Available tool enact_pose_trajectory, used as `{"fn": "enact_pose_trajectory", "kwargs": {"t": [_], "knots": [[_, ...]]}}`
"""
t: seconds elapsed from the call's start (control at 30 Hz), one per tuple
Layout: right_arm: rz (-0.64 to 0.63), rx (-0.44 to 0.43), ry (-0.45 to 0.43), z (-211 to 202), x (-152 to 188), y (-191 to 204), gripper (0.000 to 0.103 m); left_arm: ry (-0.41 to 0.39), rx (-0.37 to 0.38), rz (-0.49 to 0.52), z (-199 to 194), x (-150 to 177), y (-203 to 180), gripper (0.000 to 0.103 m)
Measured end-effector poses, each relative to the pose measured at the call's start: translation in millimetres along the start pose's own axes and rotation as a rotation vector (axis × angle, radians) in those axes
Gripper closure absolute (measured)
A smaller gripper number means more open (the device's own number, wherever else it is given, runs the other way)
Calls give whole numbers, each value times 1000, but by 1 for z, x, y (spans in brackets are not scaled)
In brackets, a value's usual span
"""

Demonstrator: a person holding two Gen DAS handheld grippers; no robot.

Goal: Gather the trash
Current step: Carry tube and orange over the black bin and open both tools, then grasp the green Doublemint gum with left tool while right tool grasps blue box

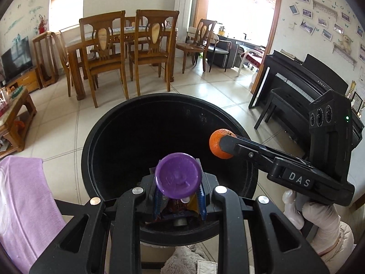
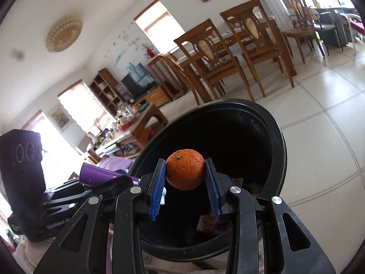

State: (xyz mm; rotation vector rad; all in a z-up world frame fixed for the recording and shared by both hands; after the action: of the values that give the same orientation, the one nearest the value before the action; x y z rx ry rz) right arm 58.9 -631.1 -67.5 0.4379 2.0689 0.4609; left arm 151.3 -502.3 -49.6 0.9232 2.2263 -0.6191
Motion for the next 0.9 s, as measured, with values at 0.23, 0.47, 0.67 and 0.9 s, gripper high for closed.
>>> {"fn": "enact_pose_trajectory", "kwargs": {"t": [0.23, 0.47, 0.67, 0.9], "knots": [[17, 8, 14, 8, -2, 5, 65, 6, -16, 14, -1, -1, -6, 76], [14, 7, -1, 0, -3, 15, 58, -40, -61, 36, -22, -5, -9, 47], [-6, 3, -5, -3, -1, 33, 49, -98, -82, 5, -53, -1, 0, 26], [-72, -22, 16, 4, 5, 81, 49, -138, -115, -91, -95, 14, 39, 26]]}}
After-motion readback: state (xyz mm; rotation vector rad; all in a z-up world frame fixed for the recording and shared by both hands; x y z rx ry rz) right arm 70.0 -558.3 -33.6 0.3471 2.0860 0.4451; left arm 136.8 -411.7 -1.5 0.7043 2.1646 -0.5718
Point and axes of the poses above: each gripper's, at about its wrist camera, not at the fingertips, and z roughly the way its jaws point, y to its left, x to its underside, the point moved 8 cm from there along z, roughly the way its jaws point, and after that the axes turned 7 degrees about x, right-handed, at the moved point
